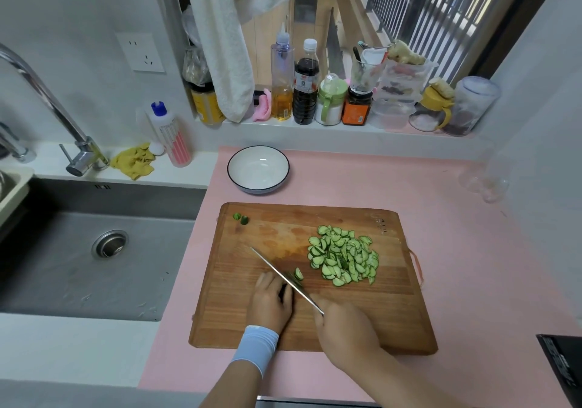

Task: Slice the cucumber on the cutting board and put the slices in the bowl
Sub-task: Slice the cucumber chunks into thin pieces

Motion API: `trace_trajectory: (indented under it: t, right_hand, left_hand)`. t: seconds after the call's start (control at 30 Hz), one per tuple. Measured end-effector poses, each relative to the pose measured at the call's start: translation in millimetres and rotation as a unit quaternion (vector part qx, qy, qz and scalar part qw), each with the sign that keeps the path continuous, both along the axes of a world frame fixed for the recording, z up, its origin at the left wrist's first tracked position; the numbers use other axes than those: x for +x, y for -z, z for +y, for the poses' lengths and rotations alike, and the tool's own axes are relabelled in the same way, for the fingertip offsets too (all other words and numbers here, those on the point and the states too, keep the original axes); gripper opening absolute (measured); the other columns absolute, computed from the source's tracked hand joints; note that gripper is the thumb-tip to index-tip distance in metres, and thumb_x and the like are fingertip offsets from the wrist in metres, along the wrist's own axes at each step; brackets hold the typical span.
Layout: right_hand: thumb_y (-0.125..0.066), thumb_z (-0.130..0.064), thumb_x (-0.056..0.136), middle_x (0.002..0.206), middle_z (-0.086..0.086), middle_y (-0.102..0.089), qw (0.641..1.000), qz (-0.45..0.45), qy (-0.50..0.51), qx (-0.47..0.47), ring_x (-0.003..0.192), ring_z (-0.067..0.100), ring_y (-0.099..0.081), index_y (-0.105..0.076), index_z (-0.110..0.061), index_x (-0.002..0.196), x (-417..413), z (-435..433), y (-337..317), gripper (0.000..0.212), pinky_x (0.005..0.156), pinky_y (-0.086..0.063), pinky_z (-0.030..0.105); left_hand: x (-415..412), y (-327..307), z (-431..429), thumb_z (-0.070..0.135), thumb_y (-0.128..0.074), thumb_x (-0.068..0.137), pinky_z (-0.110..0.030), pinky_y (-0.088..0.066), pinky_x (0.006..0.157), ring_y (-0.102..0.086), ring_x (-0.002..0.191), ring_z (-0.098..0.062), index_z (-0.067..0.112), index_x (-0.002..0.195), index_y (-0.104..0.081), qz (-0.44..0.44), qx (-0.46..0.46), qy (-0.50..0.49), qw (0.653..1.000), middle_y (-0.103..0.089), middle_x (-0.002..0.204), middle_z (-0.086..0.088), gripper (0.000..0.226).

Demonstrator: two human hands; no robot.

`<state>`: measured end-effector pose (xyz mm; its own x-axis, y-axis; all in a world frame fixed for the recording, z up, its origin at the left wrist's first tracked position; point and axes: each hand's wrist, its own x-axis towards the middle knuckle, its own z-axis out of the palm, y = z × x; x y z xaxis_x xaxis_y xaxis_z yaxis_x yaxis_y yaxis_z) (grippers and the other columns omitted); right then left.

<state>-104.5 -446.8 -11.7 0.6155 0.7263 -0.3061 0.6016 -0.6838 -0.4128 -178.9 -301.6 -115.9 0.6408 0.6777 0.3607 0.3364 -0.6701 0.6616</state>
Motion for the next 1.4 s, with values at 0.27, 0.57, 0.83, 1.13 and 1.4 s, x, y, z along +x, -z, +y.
trace_trajectory:
  t: [0.27,0.57,0.83,1.13,1.4]
  right_hand:
    - [-0.042,-0.033,0.103,0.093,0.0,-0.07,1.0,0.019,0.009,-0.012,0.086,0.026,-0.064,-0.063,-0.028,0.11,1,-17,-7,0.023,0.073,-0.05,0.032]
    - [-0.041,-0.028,0.1,0.097,0.002,-0.07,0.999,0.034,0.007,-0.028,0.094,0.03,-0.065,-0.063,-0.029,0.116,4,8,-7,0.027,0.074,-0.048,0.033]
    - [-0.041,-0.03,0.102,0.107,0.004,-0.071,1.0,0.01,-0.003,-0.028,0.103,0.029,-0.064,-0.059,-0.033,0.131,4,12,-4,0.034,0.078,-0.048,0.033]
    - [-0.041,-0.033,0.104,0.111,0.001,-0.071,1.0,-0.006,-0.01,-0.007,0.102,0.028,-0.064,-0.055,-0.035,0.137,-3,-10,-11,0.037,0.081,-0.048,0.034]
    - [-0.042,-0.031,0.102,0.093,0.001,-0.07,1.0,0.021,0.002,-0.017,0.089,0.028,-0.065,-0.062,-0.029,0.107,-1,-11,-9,0.021,0.069,-0.044,0.031]
  left_hand:
    - [0,-2,1,-0.004,-0.076,0.074,-0.013,-0.038,0.082,-0.05,0.082,-0.015,0.007,0.083,-0.07,0.012,-0.003,-0.007,1.0,-0.064,0.083,-0.002,0.015]
    - [0,-5,-1,-0.006,-0.077,0.072,-0.013,-0.034,0.077,-0.045,0.079,-0.015,0.007,0.075,-0.065,0.007,0.003,-0.009,1.0,-0.058,0.077,-0.003,0.017]
    - [-1,-4,-1,-0.006,-0.075,0.072,-0.012,-0.034,0.078,-0.047,0.079,-0.016,0.007,0.076,-0.065,0.013,0.004,-0.006,1.0,-0.058,0.078,-0.004,0.017]
    - [-1,-4,-1,-0.003,-0.073,0.075,-0.014,-0.04,0.086,-0.056,0.088,-0.021,0.007,0.095,-0.072,0.012,-0.011,-0.008,1.0,-0.067,0.091,-0.005,0.022]
    - [-1,-4,-1,-0.002,-0.074,0.075,-0.013,-0.038,0.082,-0.054,0.085,-0.018,0.006,0.085,-0.07,0.021,-0.021,-0.018,0.999,-0.065,0.086,-0.003,0.013]
